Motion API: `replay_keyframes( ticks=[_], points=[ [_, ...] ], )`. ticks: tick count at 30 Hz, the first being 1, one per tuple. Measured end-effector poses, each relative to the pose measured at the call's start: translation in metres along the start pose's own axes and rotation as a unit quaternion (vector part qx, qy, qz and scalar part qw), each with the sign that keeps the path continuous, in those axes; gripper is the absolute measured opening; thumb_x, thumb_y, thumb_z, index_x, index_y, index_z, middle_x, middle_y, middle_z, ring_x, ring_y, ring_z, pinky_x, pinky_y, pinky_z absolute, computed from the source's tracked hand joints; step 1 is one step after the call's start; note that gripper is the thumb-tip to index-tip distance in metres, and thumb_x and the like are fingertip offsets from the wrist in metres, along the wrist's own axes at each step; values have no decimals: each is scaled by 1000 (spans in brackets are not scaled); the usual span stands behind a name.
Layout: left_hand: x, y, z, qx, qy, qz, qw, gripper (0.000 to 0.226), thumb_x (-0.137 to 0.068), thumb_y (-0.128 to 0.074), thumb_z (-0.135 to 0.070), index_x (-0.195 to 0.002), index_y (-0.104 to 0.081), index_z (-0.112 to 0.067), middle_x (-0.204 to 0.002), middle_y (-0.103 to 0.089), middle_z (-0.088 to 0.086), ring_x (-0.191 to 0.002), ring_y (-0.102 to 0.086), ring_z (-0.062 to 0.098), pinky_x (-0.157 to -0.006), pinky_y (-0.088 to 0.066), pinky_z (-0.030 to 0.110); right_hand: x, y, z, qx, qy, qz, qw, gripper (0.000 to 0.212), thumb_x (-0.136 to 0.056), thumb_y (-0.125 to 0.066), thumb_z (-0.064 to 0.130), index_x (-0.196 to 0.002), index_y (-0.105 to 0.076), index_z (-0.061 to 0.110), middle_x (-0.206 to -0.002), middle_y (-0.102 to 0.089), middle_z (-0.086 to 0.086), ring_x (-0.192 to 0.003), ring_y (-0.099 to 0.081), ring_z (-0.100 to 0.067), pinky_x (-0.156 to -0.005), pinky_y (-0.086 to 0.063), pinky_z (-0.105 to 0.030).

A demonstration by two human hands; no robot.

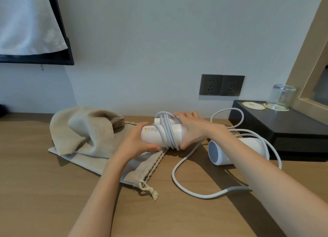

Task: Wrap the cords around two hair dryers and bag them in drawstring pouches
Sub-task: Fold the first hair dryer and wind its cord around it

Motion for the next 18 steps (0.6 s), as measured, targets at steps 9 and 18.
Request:
replay_keyframes(
  ticks=[9,18],
  points=[
    [9,16,-22,52,-65,-99,992,75,-53,-91,-16,-121,-59,-21,-109,-62,-4,-98,-57,10,-79,-46,16,24,28,10,83,15,-161,983,110,-57,-77,51,-145,-17,24,-132,-33,-10,-122,-27,-29,-103,-28,-47],
    [43,34,-110,111,-155,-151,970,78,-56,-89,-13,-126,-56,-25,-115,-60,-10,-100,-59,6,-79,-49,12,121,95,7,82,-10,-295,952,111,-53,-78,55,-144,-21,29,-133,-30,-6,-124,-24,-28,-104,-21,-45]
  ],
)
Point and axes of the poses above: each hand's wrist, its own x-axis away from the middle knuckle, its own y-axis out of the back of the hand, z = x × y, the point moved 6 cm from there along -x, towards the middle knuckle
